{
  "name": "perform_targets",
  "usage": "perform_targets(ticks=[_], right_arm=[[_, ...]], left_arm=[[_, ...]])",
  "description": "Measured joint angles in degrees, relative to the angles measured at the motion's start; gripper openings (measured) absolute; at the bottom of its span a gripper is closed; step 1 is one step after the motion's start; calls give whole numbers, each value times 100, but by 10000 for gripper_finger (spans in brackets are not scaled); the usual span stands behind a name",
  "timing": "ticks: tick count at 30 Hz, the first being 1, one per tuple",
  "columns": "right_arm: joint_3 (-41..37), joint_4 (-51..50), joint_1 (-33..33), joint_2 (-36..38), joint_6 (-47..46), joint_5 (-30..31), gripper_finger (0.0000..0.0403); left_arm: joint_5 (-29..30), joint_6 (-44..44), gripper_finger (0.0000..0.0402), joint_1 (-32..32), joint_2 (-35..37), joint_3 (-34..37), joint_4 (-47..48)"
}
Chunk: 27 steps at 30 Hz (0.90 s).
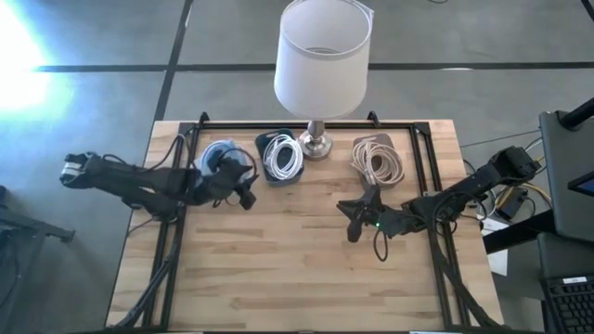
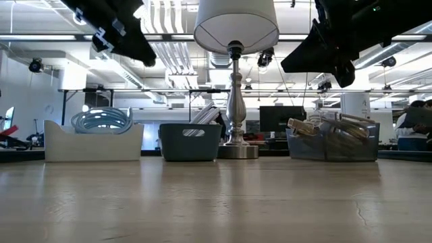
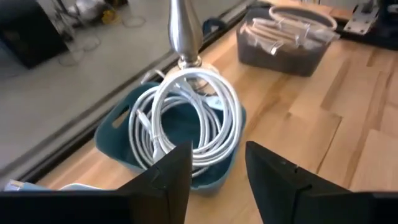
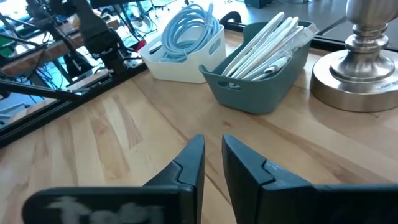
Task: Pick & Place USB Port
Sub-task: Return to Home Position
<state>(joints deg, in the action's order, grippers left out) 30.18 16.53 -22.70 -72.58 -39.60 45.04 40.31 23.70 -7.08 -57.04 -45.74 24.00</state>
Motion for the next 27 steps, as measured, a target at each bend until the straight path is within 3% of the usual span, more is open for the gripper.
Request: perform_targets(ticks=[6,15,21,27], right_arm=[[2,-2,-4,1,11,-39,52],[0,-2,-4,7,33,-463,52],[-1,-4,11,361,698,-587,54],[-1,-215,94,1435,1867,-1154,62]], left_arm=[[1283,18,143,-888,73,2,3],[2053,25,142,-1933,294,7,389],[1631,32,142,-1969,698,11,900],[1469,-310,142,-1971,1177,30,906]])
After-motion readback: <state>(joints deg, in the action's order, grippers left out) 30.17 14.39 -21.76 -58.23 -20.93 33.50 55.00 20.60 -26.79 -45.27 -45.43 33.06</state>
